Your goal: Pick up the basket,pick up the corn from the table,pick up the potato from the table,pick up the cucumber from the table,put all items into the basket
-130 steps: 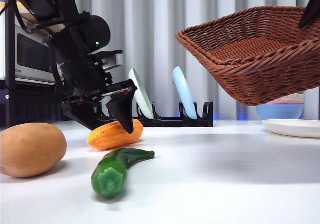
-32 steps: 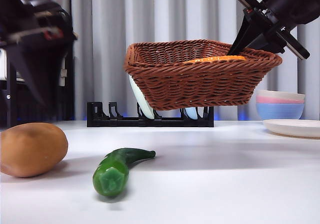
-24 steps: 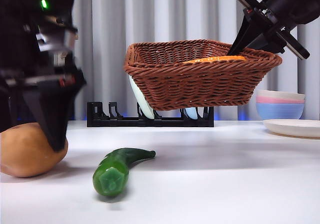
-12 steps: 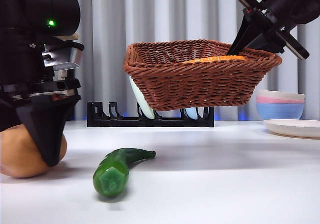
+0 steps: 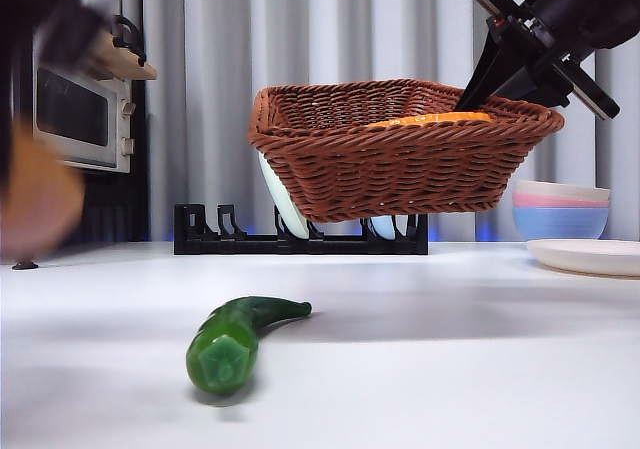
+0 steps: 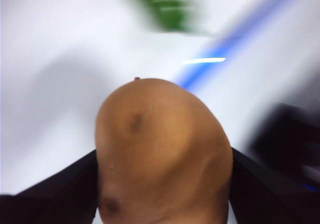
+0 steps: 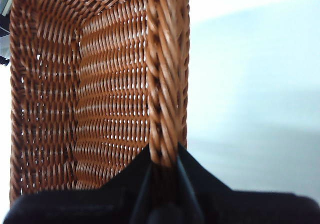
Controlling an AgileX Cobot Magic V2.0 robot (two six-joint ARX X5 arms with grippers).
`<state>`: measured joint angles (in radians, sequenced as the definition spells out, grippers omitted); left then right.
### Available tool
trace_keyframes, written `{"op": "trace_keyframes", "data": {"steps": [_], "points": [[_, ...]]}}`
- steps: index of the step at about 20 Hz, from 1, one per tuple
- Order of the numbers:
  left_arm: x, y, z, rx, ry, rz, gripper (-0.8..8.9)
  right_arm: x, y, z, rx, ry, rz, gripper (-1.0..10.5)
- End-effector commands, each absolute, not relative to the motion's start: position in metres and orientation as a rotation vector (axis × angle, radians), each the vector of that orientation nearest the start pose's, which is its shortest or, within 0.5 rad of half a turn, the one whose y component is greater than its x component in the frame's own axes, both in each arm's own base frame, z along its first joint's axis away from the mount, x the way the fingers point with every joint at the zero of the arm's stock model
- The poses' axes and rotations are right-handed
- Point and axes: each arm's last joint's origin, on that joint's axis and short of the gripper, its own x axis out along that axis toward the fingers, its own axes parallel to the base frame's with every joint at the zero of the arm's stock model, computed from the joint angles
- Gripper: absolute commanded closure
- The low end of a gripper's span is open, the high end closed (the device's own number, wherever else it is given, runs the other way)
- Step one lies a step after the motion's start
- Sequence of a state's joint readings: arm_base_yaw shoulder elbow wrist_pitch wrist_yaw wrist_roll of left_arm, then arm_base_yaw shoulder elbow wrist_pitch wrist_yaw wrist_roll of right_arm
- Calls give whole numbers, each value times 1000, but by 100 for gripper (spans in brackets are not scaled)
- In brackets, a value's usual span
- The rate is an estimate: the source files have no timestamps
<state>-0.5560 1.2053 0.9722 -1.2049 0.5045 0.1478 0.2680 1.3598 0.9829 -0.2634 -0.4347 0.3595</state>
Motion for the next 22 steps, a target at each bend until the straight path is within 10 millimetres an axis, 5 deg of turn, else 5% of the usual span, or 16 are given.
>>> {"op": "trace_keyframes", "data": {"steps": [1, 8, 12, 17, 22], "points": [[144, -112, 290, 140, 1245, -1171, 821, 277, 89, 277, 395, 735, 568, 959], [156, -121, 369, 31, 743, -1158, 821, 277, 89, 277, 396, 736, 570, 959], [175, -133, 393, -66, 481, -1022, 821, 277, 90, 277, 397, 738, 573, 959], [195, -154, 393, -37, 349, -813, 821, 276, 93, 277, 397, 743, 582, 959], [216, -185, 367, 24, 425, -770, 821, 274, 99, 277, 388, 748, 603, 959]]}}
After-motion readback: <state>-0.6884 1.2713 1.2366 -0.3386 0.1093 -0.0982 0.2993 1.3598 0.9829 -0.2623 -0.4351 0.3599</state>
